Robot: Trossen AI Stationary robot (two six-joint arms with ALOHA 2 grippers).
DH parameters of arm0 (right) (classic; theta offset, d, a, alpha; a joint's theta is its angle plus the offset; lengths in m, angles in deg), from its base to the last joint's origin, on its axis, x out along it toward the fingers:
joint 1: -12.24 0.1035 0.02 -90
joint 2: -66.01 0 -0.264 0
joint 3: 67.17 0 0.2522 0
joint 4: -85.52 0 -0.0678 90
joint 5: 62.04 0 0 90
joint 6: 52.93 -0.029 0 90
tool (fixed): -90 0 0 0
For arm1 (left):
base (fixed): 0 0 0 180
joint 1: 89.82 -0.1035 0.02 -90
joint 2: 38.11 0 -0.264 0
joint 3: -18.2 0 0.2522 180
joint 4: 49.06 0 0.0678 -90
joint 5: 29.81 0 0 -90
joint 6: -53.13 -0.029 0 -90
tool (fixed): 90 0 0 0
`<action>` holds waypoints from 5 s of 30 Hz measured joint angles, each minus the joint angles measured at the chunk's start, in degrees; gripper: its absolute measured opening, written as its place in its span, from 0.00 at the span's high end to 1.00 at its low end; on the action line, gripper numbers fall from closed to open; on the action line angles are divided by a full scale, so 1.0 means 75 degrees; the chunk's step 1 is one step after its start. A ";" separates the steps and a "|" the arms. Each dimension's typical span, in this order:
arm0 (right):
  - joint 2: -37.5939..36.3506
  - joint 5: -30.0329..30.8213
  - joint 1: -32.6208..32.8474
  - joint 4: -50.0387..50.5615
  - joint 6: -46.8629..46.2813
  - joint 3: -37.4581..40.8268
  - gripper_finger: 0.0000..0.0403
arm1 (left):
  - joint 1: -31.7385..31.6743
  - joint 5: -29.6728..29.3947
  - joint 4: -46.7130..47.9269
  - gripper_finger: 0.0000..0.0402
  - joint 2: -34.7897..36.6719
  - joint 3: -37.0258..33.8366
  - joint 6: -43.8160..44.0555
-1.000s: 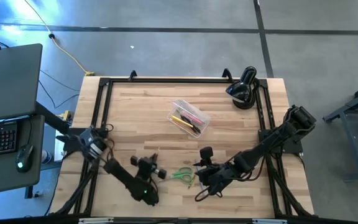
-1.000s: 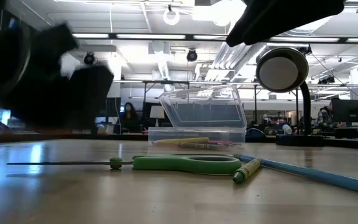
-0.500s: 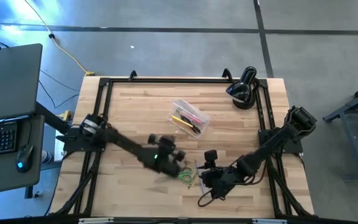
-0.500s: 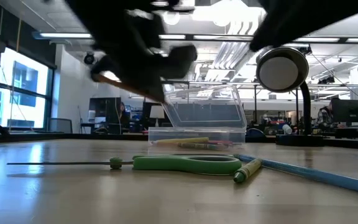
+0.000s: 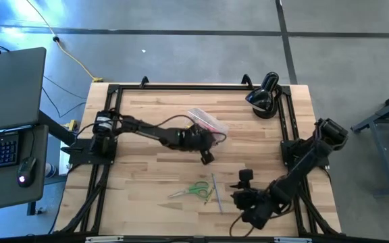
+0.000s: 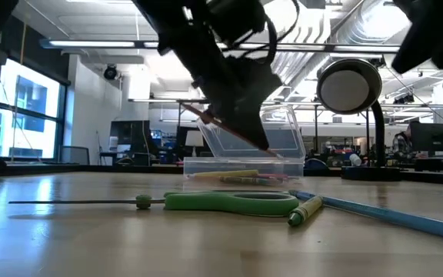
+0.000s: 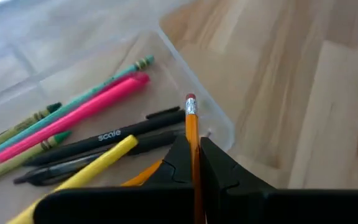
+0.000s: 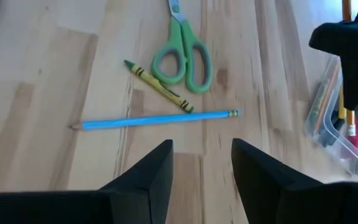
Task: Pick & place school supplies into a supply box
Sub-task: Put the yellow pencil into the supply box, then put the blue pencil into the supply box
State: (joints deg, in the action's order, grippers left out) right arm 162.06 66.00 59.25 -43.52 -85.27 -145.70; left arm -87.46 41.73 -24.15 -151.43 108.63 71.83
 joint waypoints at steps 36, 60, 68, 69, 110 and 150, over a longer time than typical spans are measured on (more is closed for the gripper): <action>0.0000 0.0398 -0.0083 0.0212 -0.0093 0.0000 0.65 | -0.1461 -0.0103 -0.1123 0.66 -0.0058 0.0020 -1.0006; 0.0000 0.2109 -0.0064 0.0200 -0.0633 0.0000 0.65 | 0.0244 -0.3317 0.1441 0.84 0.1187 0.0312 -0.5707; -0.0001 0.2775 -0.0344 0.0190 -0.1681 0.0000 0.65 | 0.0484 -0.2775 0.5534 0.93 0.3072 0.0335 -0.0392; -0.0002 0.2654 -0.0416 0.0192 -0.1683 0.0000 0.65 | 0.0554 -0.2764 0.5943 0.94 0.3221 0.0335 0.0218; 0.0570 -0.1730 -0.1349 -0.1137 -0.2310 0.0003 0.65 | 0.3822 -0.1986 0.2307 0.79 0.0694 0.0321 0.3369; 0.2002 -0.1047 -0.1575 -0.0726 -0.4094 -0.0003 0.65 | 0.3784 -0.2217 0.2090 0.83 0.0702 0.0326 0.3347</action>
State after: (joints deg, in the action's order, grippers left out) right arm 177.08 58.16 47.44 -48.96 -115.97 -145.72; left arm -59.08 25.10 -8.47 -146.16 111.08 96.93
